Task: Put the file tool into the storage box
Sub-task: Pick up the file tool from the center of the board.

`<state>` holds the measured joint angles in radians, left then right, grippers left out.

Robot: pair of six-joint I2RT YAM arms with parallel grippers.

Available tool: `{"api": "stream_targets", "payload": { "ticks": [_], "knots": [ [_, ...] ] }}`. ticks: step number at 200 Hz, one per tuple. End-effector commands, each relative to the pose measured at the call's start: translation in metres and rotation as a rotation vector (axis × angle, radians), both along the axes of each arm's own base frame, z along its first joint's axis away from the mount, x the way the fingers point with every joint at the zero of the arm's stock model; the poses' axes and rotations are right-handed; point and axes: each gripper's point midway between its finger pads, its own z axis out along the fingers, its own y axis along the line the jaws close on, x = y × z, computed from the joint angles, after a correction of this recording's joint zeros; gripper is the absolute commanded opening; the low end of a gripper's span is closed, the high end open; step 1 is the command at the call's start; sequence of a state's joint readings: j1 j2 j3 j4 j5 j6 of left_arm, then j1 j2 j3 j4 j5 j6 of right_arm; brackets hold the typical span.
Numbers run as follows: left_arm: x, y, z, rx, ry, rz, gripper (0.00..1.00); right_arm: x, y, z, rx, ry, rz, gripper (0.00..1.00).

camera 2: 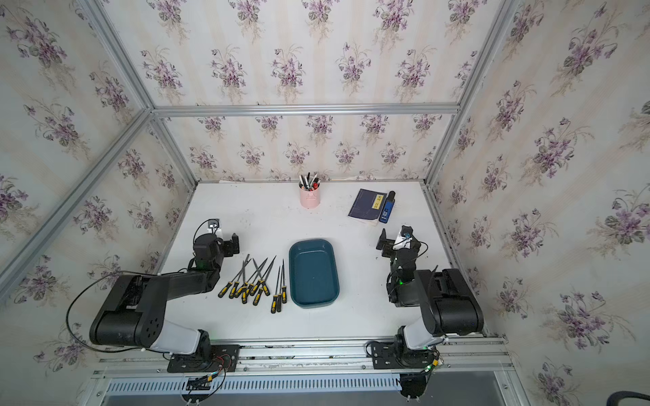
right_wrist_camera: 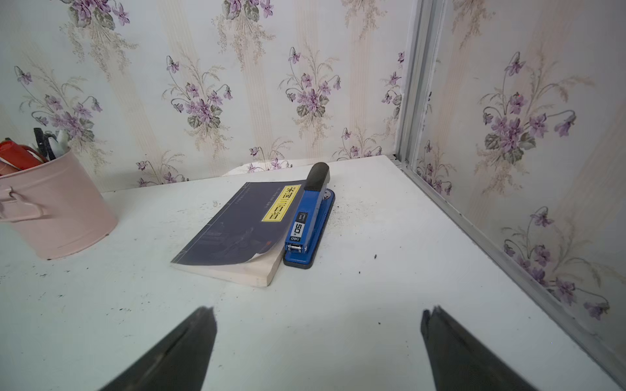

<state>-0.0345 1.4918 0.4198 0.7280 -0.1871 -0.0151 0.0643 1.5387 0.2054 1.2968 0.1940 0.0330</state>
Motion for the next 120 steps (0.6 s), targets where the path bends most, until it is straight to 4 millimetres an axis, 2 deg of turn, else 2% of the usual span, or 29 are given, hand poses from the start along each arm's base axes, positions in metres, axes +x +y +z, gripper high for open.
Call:
{"api": "stream_targets", "payload": {
  "ticks": [1,90,105,111,114,120],
  "knots": [
    [0.001,0.001,0.003,0.007,-0.008,0.002,1.00,0.001,0.000,0.002,0.001,-0.006,0.001,1.00],
    [0.001,0.000,0.004,0.007,-0.011,-0.001,1.00,0.000,0.001,0.005,-0.003,-0.019,0.009,1.00],
    [0.004,-0.003,0.018,0.019,0.015,-0.016,1.00,0.000,-0.003,0.016,0.001,-0.007,-0.017,0.99],
    [0.003,-0.003,0.043,0.022,-0.002,-0.009,1.00,0.001,-0.008,0.020,0.012,0.020,-0.051,0.99],
    [0.002,-0.002,0.045,0.026,0.018,0.002,1.00,0.002,-0.011,0.025,0.022,0.027,-0.069,0.99],
    [-0.001,0.001,0.065,0.024,0.010,0.028,1.00,0.003,-0.016,0.036,0.049,0.038,-0.107,0.99]
  ]
}}
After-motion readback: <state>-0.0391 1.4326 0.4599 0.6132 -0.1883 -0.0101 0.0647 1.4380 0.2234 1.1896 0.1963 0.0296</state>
